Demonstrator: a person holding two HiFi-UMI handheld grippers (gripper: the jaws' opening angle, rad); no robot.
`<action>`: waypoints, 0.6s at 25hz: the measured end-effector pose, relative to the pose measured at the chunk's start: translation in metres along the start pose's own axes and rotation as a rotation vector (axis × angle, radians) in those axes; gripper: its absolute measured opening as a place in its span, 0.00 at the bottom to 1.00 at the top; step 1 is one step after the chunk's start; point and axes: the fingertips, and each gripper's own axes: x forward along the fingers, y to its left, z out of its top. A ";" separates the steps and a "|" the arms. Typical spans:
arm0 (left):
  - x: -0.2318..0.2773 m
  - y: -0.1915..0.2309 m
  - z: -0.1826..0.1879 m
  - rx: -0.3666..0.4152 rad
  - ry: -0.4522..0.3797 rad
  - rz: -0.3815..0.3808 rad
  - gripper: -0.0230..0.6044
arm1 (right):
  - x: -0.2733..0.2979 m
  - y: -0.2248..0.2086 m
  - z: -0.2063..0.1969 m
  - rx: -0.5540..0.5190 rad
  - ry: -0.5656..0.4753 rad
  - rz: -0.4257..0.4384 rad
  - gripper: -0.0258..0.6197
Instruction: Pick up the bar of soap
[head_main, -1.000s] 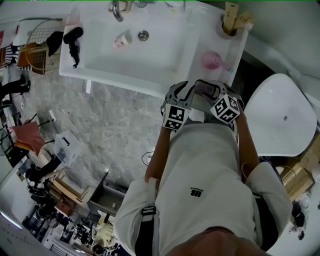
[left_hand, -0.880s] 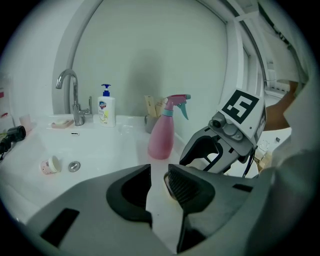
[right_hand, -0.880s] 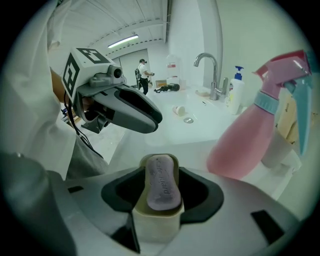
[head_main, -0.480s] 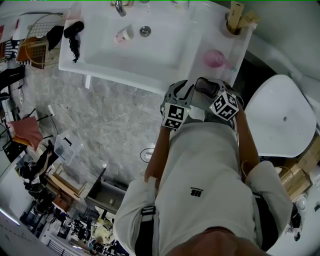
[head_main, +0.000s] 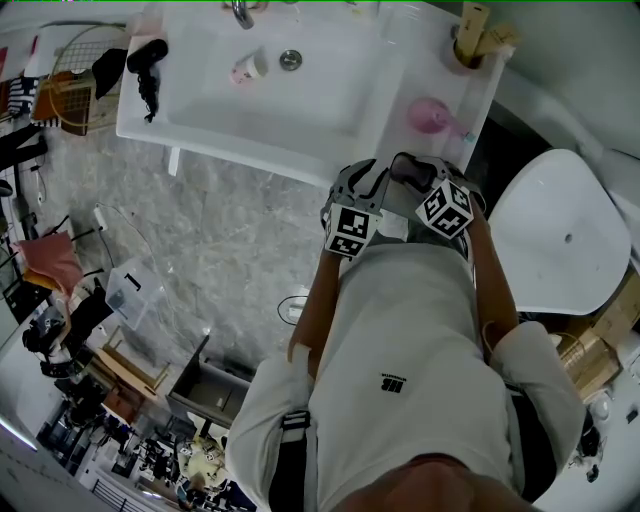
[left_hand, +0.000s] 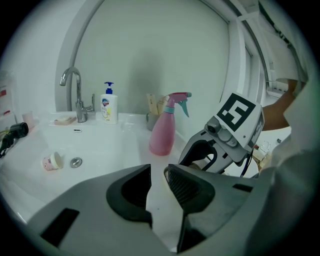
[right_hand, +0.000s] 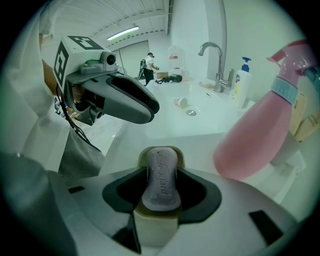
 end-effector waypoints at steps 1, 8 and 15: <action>0.000 0.000 0.000 0.001 0.001 -0.001 0.23 | 0.000 0.000 0.000 -0.004 0.006 -0.001 0.35; -0.003 -0.001 -0.002 -0.002 0.003 0.000 0.23 | 0.003 0.001 -0.002 0.042 0.082 -0.011 0.35; -0.003 -0.006 -0.011 -0.015 0.014 -0.007 0.23 | 0.007 -0.003 -0.004 0.193 0.131 -0.053 0.35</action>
